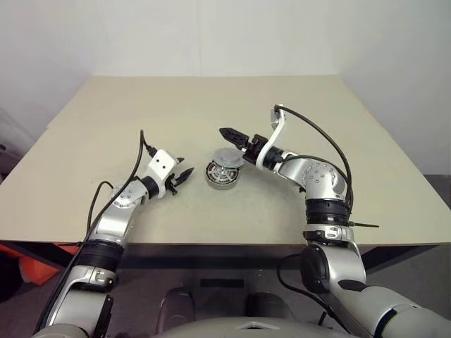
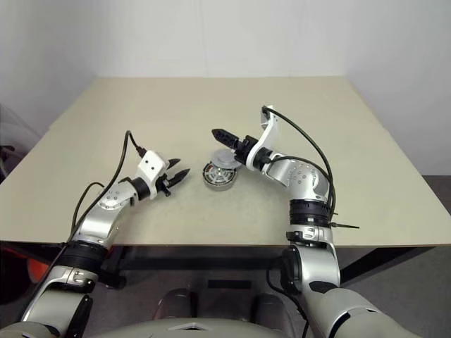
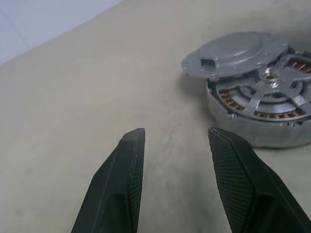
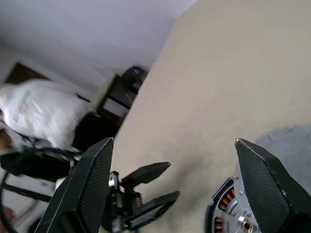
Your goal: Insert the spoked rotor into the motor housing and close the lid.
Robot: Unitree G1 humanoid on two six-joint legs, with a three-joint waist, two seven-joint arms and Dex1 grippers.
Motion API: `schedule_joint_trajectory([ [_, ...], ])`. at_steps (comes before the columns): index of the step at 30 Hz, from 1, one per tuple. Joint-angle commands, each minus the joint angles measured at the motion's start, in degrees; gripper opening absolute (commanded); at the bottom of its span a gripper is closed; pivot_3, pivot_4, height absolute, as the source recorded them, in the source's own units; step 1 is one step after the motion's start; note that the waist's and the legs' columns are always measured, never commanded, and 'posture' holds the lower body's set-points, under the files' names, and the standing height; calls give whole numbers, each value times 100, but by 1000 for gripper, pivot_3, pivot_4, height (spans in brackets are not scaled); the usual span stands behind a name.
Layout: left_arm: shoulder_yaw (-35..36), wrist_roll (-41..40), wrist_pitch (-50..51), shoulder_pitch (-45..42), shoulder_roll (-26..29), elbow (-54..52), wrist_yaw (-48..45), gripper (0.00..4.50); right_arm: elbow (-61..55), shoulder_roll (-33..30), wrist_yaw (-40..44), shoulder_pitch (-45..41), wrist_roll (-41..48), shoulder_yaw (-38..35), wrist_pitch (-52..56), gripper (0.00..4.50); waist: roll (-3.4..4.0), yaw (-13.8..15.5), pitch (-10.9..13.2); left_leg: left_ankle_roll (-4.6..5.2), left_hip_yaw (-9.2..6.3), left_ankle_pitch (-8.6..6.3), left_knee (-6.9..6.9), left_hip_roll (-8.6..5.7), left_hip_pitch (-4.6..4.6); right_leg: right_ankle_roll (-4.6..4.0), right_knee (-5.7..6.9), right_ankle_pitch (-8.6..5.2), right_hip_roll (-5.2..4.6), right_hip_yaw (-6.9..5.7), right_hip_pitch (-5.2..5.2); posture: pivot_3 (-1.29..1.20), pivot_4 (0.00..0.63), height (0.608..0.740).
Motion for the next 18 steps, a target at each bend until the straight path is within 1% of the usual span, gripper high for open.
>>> schedule_joint_trajectory([
  [1,184,-60,-44,7,99,-242,64,2194,-77,-196,398,-23,-997,931,-1276,4487,0,2,0,0,-1,0,0,0,-2,0,-1,0,0,-1,0,0,0,740],
  [3,198,-60,-47,44,103,-261,72,2194,508,-242,431,-116,-1739,1435,-2189,4487,-2,-4,0,-1,-1,0,1,0,-3,2,0,-1,0,-2,-1,0,0,740],
  [7,194,-44,-33,77,80,-305,90,2194,1579,-236,412,-313,-2647,1953,-3435,4487,-2,-12,0,-2,-1,1,3,0,-2,23,1,-13,0,-3,-1,0,0,740],
  [9,192,-44,-18,95,76,-334,106,2194,2029,-172,422,-440,-2830,1986,-3790,4487,-2,-11,0,0,-1,0,5,0,-6,0,1,0,0,-3,-2,0,0,740],
  [12,208,-53,4,152,83,-396,129,2194,2634,-91,378,-629,-2997,1907,-4207,4487,-2,-23,0,6,-2,-3,6,1,-13,-3,1,1,0,-3,-8,0,0,740],
  [18,217,-62,38,238,101,-481,149,2194,3165,-34,386,-865,-3087,1732,-4590,4487,-2,-23,0,18,-1,-10,12,1,-17,-4,2,2,0,-3,-8,0,0,740],
])
